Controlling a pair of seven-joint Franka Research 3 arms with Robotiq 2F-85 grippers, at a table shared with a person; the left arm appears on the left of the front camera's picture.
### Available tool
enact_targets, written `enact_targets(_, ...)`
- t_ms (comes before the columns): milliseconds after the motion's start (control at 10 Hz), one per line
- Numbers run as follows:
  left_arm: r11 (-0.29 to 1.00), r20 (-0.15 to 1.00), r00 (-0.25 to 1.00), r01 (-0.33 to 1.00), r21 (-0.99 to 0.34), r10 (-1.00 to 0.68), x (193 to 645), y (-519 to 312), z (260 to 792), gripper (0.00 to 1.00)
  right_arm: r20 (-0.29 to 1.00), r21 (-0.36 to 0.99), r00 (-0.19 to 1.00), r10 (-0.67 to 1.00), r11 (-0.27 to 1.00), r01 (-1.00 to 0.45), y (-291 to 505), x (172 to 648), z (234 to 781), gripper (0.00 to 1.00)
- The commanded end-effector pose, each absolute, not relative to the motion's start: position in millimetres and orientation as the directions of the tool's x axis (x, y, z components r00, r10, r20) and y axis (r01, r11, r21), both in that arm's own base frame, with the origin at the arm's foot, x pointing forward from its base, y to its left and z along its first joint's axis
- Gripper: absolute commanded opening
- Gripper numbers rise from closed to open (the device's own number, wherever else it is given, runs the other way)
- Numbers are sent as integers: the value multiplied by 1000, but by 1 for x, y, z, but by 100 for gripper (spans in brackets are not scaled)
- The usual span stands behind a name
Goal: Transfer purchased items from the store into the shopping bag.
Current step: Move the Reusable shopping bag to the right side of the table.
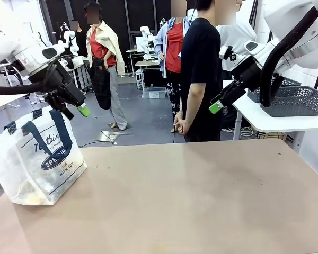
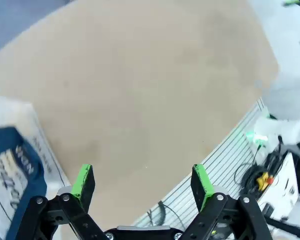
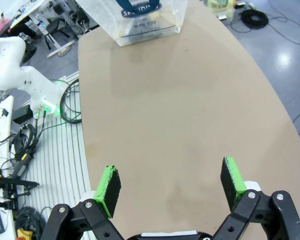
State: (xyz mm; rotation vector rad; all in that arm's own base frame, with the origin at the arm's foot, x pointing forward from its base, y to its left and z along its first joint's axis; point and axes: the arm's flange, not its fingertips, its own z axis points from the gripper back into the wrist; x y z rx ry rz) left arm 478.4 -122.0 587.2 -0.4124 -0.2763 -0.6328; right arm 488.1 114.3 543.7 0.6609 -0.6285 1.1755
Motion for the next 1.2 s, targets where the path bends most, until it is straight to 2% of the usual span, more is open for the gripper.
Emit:
enact_targets(0, 582, 495, 647, 755, -303, -581, 474, -114, 587, 100, 748, 141, 265, 609, 243, -960, 115, 485, 541, 100)
enact_targets(100, 498, 590, 557, 820, -280, -584, 468, -113, 589, 100, 748, 141, 265, 609, 243, -960, 115, 485, 541, 100)
enact_targets(200, 470, 680, 467, 860, -199, -566, 461, -115, 590, 100, 748, 141, 265, 609, 243, -960, 115, 485, 541, 100)
enact_targets(400, 415, 706, 362, 904, -106, -608, 454, -115, 589, 100, 748, 141, 265, 609, 243, -960, 115, 485, 541, 100)
enact_targets(1100, 436, 684, 386, 893, -109, -620, 458, -118, 599, 100, 748, 141, 265, 609, 243, -960, 115, 485, 541, 100)
